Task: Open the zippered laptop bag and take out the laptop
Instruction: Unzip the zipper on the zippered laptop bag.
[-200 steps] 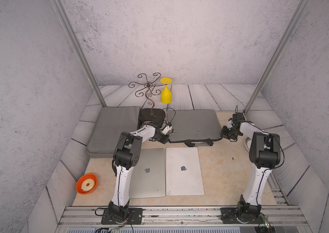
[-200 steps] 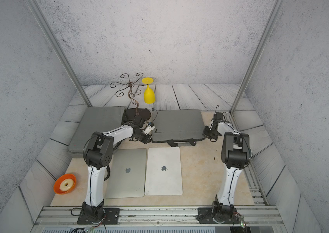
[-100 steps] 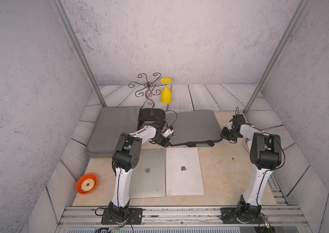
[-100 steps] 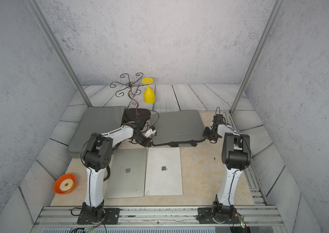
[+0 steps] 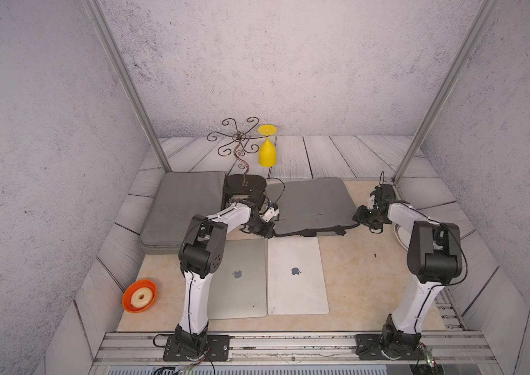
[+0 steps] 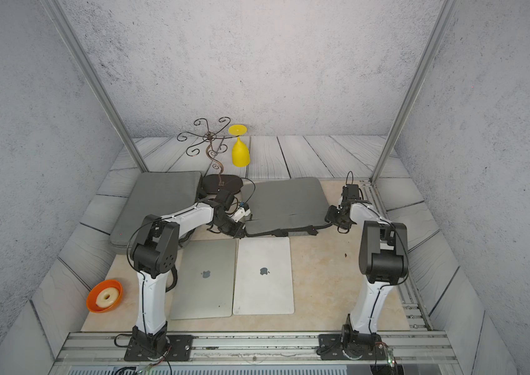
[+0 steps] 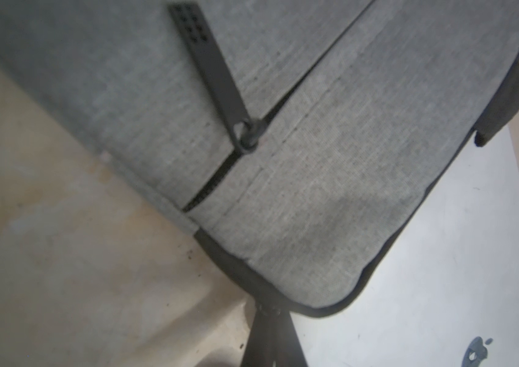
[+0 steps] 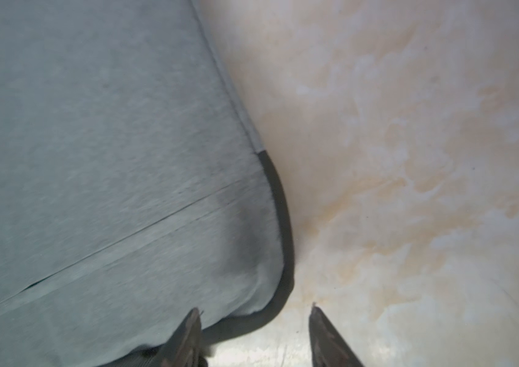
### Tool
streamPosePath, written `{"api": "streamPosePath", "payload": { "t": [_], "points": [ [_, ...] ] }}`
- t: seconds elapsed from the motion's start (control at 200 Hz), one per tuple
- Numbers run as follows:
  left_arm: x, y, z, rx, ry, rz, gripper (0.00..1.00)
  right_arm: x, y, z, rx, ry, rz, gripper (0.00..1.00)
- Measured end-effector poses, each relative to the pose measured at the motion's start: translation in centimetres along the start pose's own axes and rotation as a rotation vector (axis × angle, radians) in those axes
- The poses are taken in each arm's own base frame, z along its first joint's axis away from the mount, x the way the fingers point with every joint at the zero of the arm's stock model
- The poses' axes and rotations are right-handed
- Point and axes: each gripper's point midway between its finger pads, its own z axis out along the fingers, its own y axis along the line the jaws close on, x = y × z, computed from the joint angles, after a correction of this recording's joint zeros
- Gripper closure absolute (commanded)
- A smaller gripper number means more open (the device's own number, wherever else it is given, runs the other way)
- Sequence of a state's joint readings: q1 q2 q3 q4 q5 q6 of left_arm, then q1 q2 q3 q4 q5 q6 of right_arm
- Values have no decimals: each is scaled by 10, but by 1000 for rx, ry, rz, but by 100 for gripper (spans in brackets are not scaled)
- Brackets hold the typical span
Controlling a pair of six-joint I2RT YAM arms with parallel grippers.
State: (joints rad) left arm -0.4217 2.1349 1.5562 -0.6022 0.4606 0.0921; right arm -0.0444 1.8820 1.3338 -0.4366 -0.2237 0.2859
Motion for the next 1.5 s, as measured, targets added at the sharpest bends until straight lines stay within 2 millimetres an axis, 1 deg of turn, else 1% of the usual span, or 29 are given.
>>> {"api": "streamPosePath", "payload": {
  "t": [0.09, 0.135, 0.19, 0.28, 0.39, 0.475, 0.6, 0.671, 0.761, 0.891, 0.996, 1.131, 1.256, 1.366, 1.416, 1.501],
  "points": [
    [-2, 1, -1, 6, 4, -7, 100, -5, 25, -19, -39, -56, -147, 37],
    [-4, 2, -2, 7, 4, -9, 100, -5, 42, -26, -63, -84, -241, 36],
    [-6, 4, -3, 9, 3, -13, 100, 0, 66, -29, -100, -105, -363, 35],
    [-9, 7, -7, 15, -3, -20, 100, 15, 102, -26, -168, -117, -550, 32],
    [-13, 13, -12, 22, -13, -35, 100, 44, 140, -17, -242, -118, -767, 30],
    [-15, 19, -15, 25, -21, -42, 100, 60, 161, -13, -277, -129, -919, 28],
    [-17, 26, -18, 25, -30, -49, 100, 67, 185, -11, -301, -183, -1114, 27],
    [-18, 28, -19, 28, -32, -50, 100, 73, 195, -5, -307, -195, -1202, 27],
    [-19, 30, -21, 30, -36, -53, 100, 86, 203, 8, -316, -186, -1302, 27],
    [-18, 30, -21, 37, -33, -53, 100, 106, 210, 27, -321, -154, -1408, 27],
    [-18, 30, -21, 42, -31, -52, 100, 113, 215, 38, -293, -146, -1471, 28],
    [-17, 30, -21, 45, -27, -51, 100, 110, 225, 49, -246, -159, -1511, 29],
    [-17, 30, -21, 48, -29, -51, 100, 100, 233, 54, -211, -179, -1524, 34],
    [-18, 29, -21, 53, -30, -52, 100, 92, 236, 53, -179, -191, -1527, 41],
    [-18, 29, -21, 55, -30, -51, 100, 90, 236, 53, -164, -191, -1525, 46],
    [-17, 28, -21, 61, -30, -51, 100, 89, 236, 54, -153, -179, -1511, 57]
  ]
}}
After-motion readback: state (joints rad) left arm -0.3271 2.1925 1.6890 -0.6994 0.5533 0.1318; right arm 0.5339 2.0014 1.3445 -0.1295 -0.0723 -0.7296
